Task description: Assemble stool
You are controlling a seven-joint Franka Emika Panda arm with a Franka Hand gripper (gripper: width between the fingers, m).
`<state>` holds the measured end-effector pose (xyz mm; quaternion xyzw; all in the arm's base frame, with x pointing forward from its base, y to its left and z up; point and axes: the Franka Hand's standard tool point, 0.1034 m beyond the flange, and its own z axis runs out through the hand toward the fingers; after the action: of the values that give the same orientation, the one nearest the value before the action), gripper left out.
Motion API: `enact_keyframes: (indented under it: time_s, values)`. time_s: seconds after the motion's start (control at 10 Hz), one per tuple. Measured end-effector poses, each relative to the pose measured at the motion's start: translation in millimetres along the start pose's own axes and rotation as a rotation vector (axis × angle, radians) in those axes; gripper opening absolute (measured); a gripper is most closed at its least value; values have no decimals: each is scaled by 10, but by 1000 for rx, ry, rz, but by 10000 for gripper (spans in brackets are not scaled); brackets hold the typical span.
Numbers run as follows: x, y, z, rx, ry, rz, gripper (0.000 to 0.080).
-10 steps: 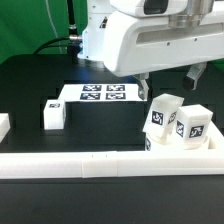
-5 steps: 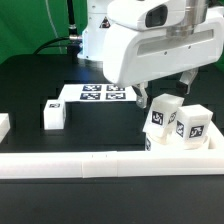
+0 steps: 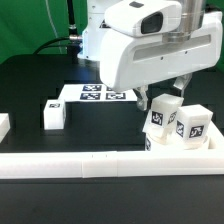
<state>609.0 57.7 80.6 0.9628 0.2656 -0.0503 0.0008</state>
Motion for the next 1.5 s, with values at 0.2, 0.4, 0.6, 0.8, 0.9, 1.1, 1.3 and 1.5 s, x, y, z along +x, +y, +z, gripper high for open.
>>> enact_keyframes:
  time_s: [0.2, 0.4, 0.6, 0.8, 0.9, 1.1, 1.3, 1.5]
  values:
    - [-1, 3, 0, -1, 0, 40, 333]
    - [-2, 5, 0, 0, 0, 117, 333]
    - [-2, 4, 0, 0, 0, 246, 333]
    - [-1, 4, 0, 0, 0, 424, 333]
    - [0, 2, 0, 1, 0, 498, 333]
    - [-21, -22, 7, 4, 1, 738, 334]
    - [-23, -24, 9, 11, 21, 987, 334]
    - [-7, -39, 7, 20, 31, 1128, 334]
